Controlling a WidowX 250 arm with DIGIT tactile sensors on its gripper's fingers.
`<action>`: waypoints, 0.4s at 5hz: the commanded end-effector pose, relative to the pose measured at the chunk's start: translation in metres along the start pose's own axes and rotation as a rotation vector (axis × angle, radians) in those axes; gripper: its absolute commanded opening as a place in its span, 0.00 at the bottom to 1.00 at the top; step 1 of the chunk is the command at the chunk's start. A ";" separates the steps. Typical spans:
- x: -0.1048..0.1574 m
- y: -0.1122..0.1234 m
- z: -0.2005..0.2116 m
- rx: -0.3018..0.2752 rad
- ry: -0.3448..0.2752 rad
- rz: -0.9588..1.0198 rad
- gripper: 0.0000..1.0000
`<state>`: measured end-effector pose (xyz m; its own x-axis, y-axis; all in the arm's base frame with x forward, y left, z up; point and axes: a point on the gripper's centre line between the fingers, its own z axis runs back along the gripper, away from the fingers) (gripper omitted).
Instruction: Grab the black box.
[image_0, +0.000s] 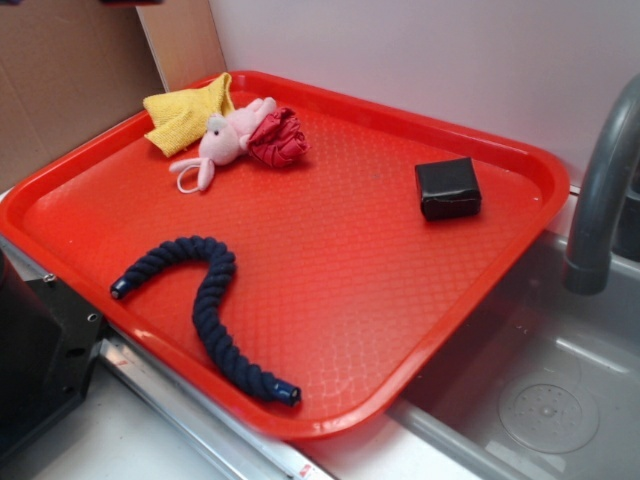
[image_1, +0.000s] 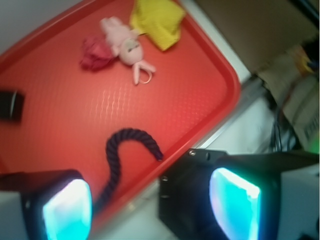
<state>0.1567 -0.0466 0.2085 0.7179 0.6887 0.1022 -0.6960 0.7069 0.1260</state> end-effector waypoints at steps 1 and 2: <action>0.018 -0.048 -0.007 -0.102 -0.072 0.199 1.00; 0.028 -0.069 -0.022 -0.194 -0.081 0.180 1.00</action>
<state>0.2203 -0.0765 0.1728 0.5799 0.7945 0.1801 -0.7991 0.5978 -0.0641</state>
